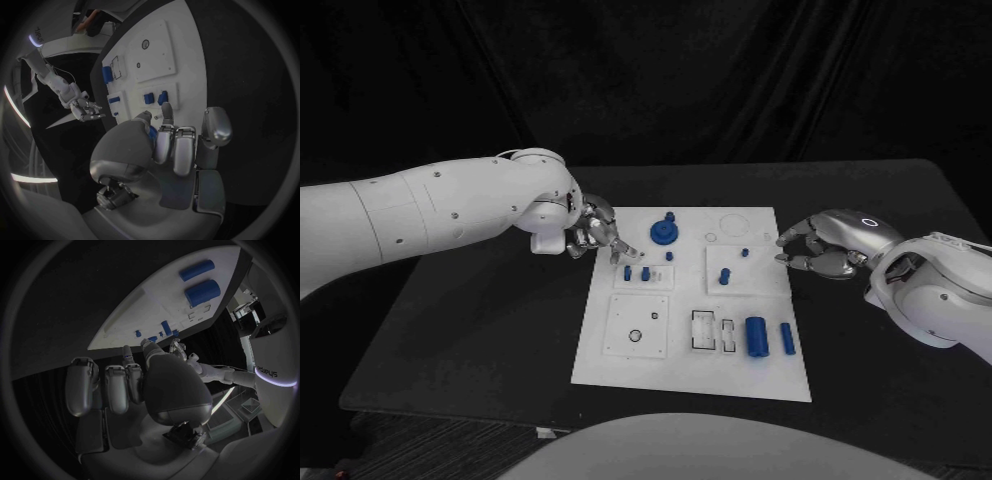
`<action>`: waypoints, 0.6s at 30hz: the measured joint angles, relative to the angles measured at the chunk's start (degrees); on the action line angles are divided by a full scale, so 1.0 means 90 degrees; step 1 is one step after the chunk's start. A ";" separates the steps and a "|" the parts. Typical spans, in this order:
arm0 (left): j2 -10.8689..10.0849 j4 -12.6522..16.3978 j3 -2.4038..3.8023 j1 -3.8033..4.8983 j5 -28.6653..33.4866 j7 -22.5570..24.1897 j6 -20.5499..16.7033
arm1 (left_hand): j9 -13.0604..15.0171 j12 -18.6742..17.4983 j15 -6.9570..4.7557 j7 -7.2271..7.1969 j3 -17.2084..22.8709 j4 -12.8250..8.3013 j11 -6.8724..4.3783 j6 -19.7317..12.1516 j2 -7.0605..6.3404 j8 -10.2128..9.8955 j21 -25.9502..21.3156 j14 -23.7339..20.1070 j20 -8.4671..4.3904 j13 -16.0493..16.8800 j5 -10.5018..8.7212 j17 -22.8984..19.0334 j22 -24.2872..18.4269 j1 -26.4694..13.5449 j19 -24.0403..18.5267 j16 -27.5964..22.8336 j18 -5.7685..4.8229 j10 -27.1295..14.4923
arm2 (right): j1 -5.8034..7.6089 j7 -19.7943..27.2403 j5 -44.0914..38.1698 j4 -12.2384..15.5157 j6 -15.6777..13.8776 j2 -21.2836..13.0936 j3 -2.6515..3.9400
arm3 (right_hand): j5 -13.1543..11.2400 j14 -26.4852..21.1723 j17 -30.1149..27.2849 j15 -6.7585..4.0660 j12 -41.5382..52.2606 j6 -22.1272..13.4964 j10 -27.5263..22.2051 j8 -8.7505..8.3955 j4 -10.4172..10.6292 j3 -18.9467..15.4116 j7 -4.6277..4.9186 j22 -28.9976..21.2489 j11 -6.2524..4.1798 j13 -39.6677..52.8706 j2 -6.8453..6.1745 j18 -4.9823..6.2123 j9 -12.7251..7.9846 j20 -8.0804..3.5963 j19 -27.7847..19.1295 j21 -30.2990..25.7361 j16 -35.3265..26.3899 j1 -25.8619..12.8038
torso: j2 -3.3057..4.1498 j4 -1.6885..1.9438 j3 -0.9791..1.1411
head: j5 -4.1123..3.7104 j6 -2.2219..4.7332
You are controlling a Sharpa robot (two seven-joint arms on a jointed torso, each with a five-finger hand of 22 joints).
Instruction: Assemble the parts on the task board
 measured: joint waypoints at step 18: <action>0.0294 -0.0325 -0.0001 0.0005 0.0241 -0.0298 0.0427 | -0.0378 -0.0027 0.0000 0.0047 0.0052 -0.0052 0.0034 -0.0002 0.0038 -0.0477 -0.0116 0.0000 0.0000 0.0000 0.0000 0.0000 0.0000 0.0037 0.0000 0.0000 0.0000 -0.0036 | 0.0000 -0.0002 0.0011 -0.0015 0.0009 0.0020 0.0001 | 0.0079 -0.0001 0.0000 0.0001 -0.0013 0.0000 0.0000 0.0000 -0.0018 0.0018 0.0000 -0.0001 0.0000 0.0007 0.0028 0.0000 -0.0013 0.0000 0.0000 -0.0024 0.0000 0.0028 | 0.0001 0.0019 -0.0005 | 0.0008 0.0000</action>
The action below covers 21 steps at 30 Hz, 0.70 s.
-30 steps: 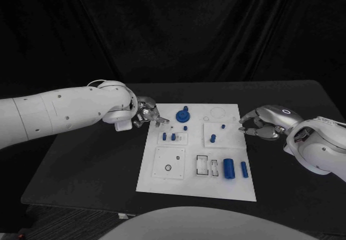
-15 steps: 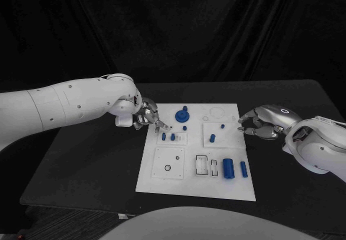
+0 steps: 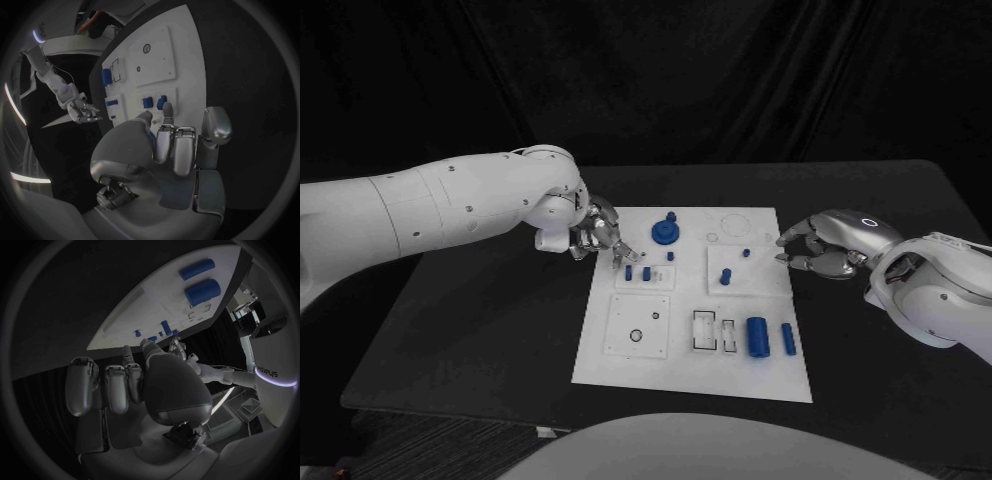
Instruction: Assemble the parts on the task board
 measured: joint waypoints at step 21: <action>0.0178 -0.0110 -0.0001 -0.0012 0.0034 -0.0022 -0.0010 | -0.0200 0.0000 0.0000 0.0046 0.0175 -0.0211 0.0022 0.0046 0.0054 -0.0194 -0.0058 0.0000 0.0023 0.0001 0.0000 0.0000 0.0000 0.0206 -0.0023 0.0000 0.0000 -0.0023 | 0.0000 -0.0001 0.0007 -0.0006 0.0016 0.0011 0.0001 | 0.0046 0.0000 0.0000 0.0001 0.0008 0.0023 0.0000 0.0000 -0.0035 0.0035 0.0023 0.0005 0.0000 -0.0005 -0.0028 0.0000 -0.0013 0.0000 0.0000 0.0000 0.0000 0.0027 | -0.0002 -0.0008 0.0003 | -0.0020 0.0000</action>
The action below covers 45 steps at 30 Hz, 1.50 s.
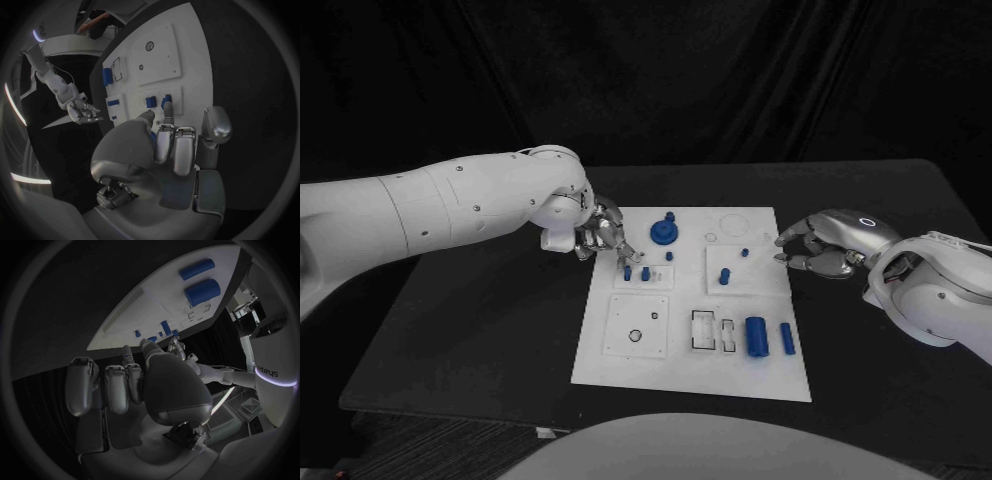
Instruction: Assemble the parts on the task board
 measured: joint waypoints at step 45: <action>0.0125 -0.0123 0.0009 -0.0092 0.0020 -0.0264 0.0176 | 0.0463 -0.0050 0.0000 -0.0072 0.1054 -0.0731 -0.0045 0.0068 -0.0168 0.0117 -0.0164 0.0000 -0.0009 -0.0001 0.0577 0.0000 0.0000 -0.0051 -0.0038 -0.0025 0.0054 -0.0045 | -0.0001 0.0091 0.0115 -0.0015 -0.0037 0.0009 -0.0002 | 0.0243 -0.0006 0.0000 0.0016 -0.0011 0.0069 -0.0013 0.0000 -0.0114 0.0150 -0.0024 -0.0003 0.0013 0.0000 0.0026 0.0000 -0.0027 0.0000 0.0000 -0.0037 0.0000 0.0073 | -0.0004 0.0009 0.0000 | -0.0052 0.0000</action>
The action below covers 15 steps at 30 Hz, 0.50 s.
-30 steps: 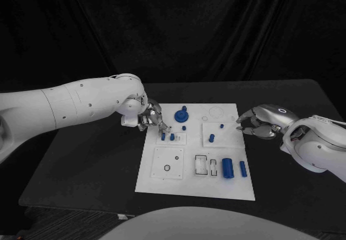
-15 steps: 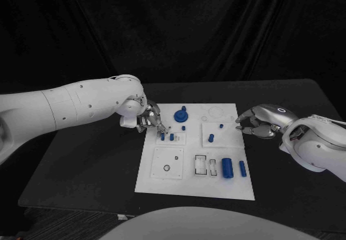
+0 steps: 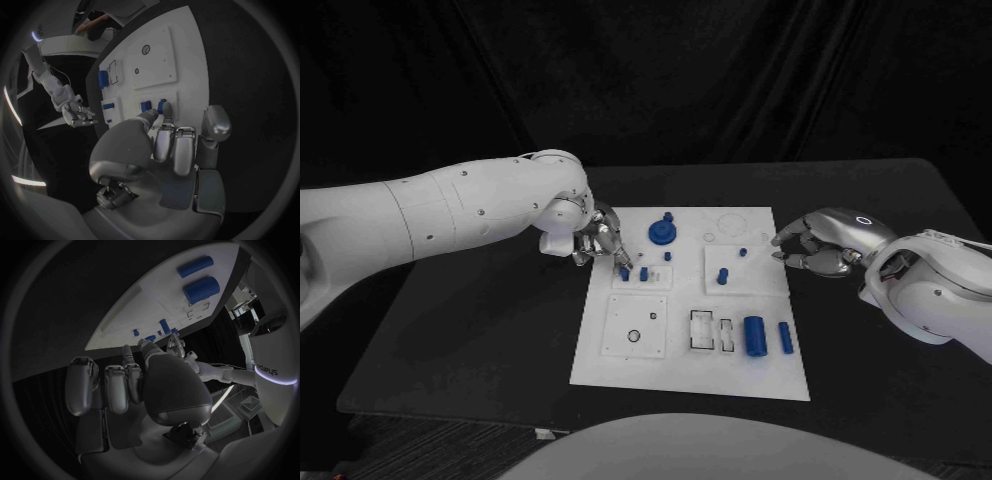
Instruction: Assemble the parts on the task board
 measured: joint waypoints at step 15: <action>0.0004 0.0004 0.0006 -0.0017 0.0014 0.0069 -0.0015 | -0.0735 -0.0024 0.0000 0.0072 0.1445 -0.0765 0.0001 0.0160 -0.0367 -0.0594 -0.0060 0.0000 0.0000 0.0000 0.0048 0.0000 0.0000 -0.0506 0.0000 0.0000 -0.0001 -0.0045 | -0.0001 -0.0006 0.0004 -0.0011 -0.0003 0.0011 0.0001 | 0.0075 -0.0011 0.0000 0.0011 -0.0025 0.0045 -0.0011 0.0000 -0.0043 0.0078 -0.0001 -0.0001 0.0011 0.0001 0.0011 0.0001 -0.0013 0.0000 0.0000 -0.0051 -0.0026 0.0060 | 0.0000 -0.0001 -0.0002 | 0.0025 0.0000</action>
